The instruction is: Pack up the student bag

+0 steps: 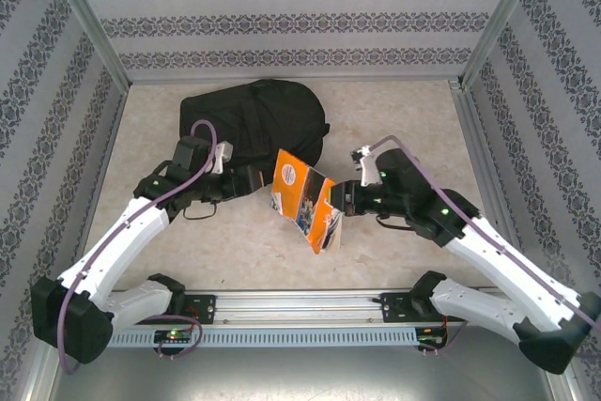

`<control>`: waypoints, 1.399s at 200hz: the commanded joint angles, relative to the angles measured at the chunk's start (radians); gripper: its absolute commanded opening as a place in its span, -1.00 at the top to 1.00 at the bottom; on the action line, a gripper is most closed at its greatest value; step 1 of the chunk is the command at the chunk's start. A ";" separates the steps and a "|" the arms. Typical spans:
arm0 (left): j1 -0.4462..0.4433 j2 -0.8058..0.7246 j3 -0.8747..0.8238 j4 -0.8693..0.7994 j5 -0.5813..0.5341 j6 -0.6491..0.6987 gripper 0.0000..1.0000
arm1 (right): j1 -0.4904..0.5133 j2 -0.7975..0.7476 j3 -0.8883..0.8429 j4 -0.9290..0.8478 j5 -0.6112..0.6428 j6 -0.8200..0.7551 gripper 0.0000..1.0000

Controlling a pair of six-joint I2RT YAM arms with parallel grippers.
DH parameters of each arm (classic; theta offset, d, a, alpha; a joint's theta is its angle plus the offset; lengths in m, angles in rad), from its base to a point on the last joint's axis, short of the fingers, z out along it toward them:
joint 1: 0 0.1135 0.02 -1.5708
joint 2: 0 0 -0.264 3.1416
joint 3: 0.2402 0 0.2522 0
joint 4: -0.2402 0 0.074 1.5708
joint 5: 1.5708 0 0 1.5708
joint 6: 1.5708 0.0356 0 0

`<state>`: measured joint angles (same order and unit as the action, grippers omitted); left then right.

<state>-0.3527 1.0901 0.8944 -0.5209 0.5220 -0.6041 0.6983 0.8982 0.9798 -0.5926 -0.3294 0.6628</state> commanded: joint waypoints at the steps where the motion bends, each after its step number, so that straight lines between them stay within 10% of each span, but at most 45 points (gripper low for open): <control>1: -0.007 0.028 0.039 0.228 0.211 0.115 -0.83 | -0.083 -0.016 0.034 0.023 -0.220 -0.112 1.00; 96: -0.002 0.206 0.205 0.400 0.491 0.327 -0.96 | -0.361 -0.031 0.052 0.326 -0.822 0.036 1.00; 152: 0.013 0.321 0.392 0.226 0.617 0.472 -1.00 | -0.362 -0.031 0.091 0.309 -0.855 0.015 1.00; 239: 0.034 0.107 0.244 0.243 0.608 0.721 -1.00 | -0.358 -0.087 0.017 0.324 -0.840 0.010 1.00; 280: 0.030 0.186 0.290 0.260 0.835 0.660 -0.37 | -0.360 -0.081 0.035 0.298 -0.807 -0.012 1.00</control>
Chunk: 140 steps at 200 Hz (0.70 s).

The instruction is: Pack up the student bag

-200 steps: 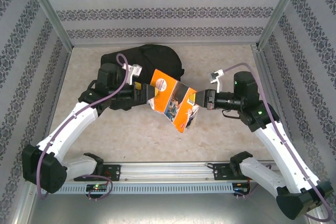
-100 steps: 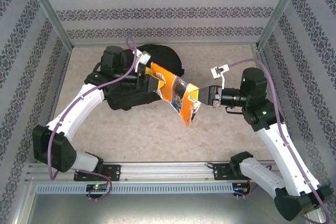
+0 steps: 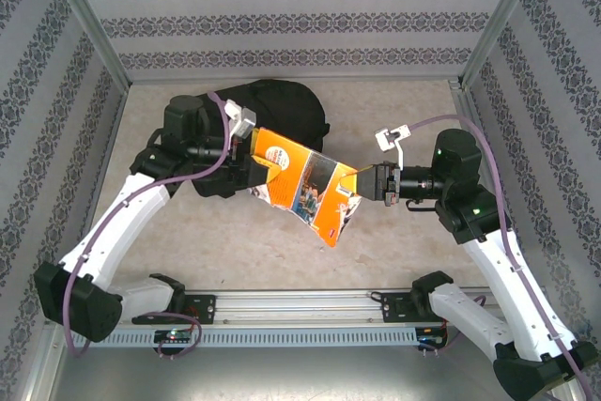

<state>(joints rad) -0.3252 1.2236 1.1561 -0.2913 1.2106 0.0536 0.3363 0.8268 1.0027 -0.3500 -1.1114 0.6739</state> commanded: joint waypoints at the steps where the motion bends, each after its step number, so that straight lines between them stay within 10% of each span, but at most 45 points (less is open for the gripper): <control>1: 0.003 0.055 0.030 0.027 0.149 0.001 -0.36 | 0.001 -0.010 0.013 0.054 -0.022 -0.023 1.00; 43: 0.002 0.049 0.036 0.014 0.147 -0.009 0.99 | -0.074 -0.006 0.024 0.001 0.077 -0.032 1.00; 64: 0.003 0.031 0.015 0.059 0.127 -0.054 1.00 | -0.098 -0.009 0.014 -0.017 0.129 -0.038 0.85; 107: 0.003 0.038 -0.025 0.257 0.080 -0.301 1.00 | -0.096 -0.070 -0.127 0.205 0.181 0.103 -0.59; 140: 0.003 0.050 -0.077 0.501 0.064 -0.532 1.00 | -0.042 -0.120 -0.303 0.521 0.206 0.270 -0.86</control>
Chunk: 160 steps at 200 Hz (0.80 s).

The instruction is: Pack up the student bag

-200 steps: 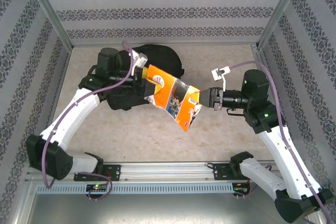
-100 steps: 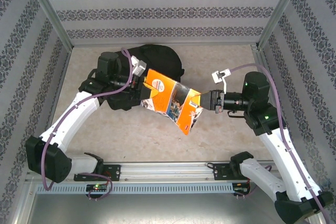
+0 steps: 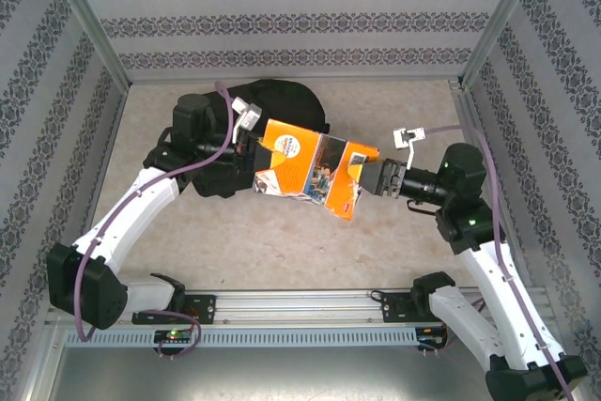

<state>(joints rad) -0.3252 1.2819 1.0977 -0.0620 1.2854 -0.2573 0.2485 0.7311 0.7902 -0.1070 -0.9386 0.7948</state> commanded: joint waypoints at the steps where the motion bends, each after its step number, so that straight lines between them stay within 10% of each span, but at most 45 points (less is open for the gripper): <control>1: 0.003 -0.008 -0.021 0.276 -0.012 -0.225 1.00 | 0.048 -0.025 -0.094 0.285 0.036 0.150 -0.86; 49: 0.002 -0.008 -0.030 0.272 -0.013 -0.234 1.00 | 0.096 -0.038 -0.142 0.322 0.143 0.145 -0.43; 91: -0.007 0.003 -0.026 0.182 -0.038 -0.180 1.00 | 0.083 -0.025 -0.149 0.266 0.285 0.127 0.79; 96: -0.007 0.009 -0.018 0.154 -0.054 -0.170 0.75 | 0.075 -0.029 -0.146 0.240 0.308 0.116 0.96; 106: -0.006 0.025 0.015 0.050 -0.119 -0.123 0.24 | 0.054 -0.046 -0.139 0.161 0.371 0.088 1.00; 160: -0.039 0.293 0.419 -0.523 -0.778 -0.141 -0.21 | -0.090 -0.154 -0.051 -0.301 0.773 -0.034 1.00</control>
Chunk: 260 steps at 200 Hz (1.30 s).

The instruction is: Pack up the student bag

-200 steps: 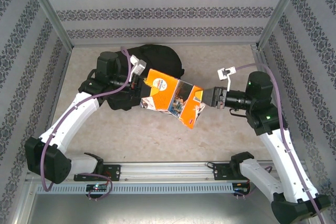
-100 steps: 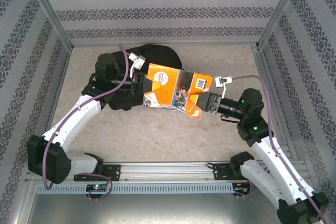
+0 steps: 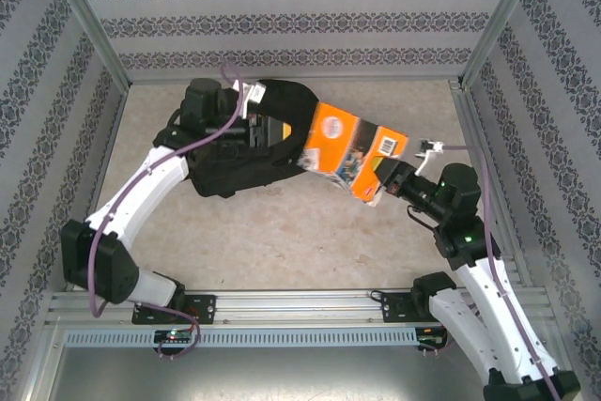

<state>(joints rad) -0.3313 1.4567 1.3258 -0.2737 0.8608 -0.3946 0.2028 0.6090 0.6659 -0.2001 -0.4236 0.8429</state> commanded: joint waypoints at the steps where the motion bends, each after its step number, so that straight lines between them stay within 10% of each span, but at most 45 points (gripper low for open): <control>1: -0.037 0.125 0.199 -0.319 -0.365 -0.001 -0.23 | -0.047 -0.032 0.075 -0.214 0.263 -0.085 1.00; 18: -0.140 0.234 0.349 -0.443 -0.670 0.039 -0.51 | -0.073 -0.035 0.089 -0.275 0.319 -0.108 1.00; 60: -0.210 0.658 0.908 -0.840 -0.981 -0.132 -0.60 | -0.119 -0.051 0.070 -0.290 0.327 -0.128 1.00; 102: -0.249 0.932 1.269 -0.912 -0.990 -0.149 -0.69 | -0.123 -0.048 0.044 -0.270 0.332 -0.145 1.00; 217: -0.322 1.018 1.300 -0.764 -1.024 -0.063 -0.66 | -0.125 -0.030 -0.074 -0.183 0.265 -0.089 1.00; 260: -0.325 1.066 1.269 -0.815 -1.058 -0.027 -0.14 | -0.127 -0.022 -0.068 -0.185 0.253 -0.092 1.00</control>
<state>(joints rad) -0.6609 2.4886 2.6022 -1.0485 -0.1436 -0.4702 0.0868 0.5941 0.5903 -0.4610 -0.1509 0.7368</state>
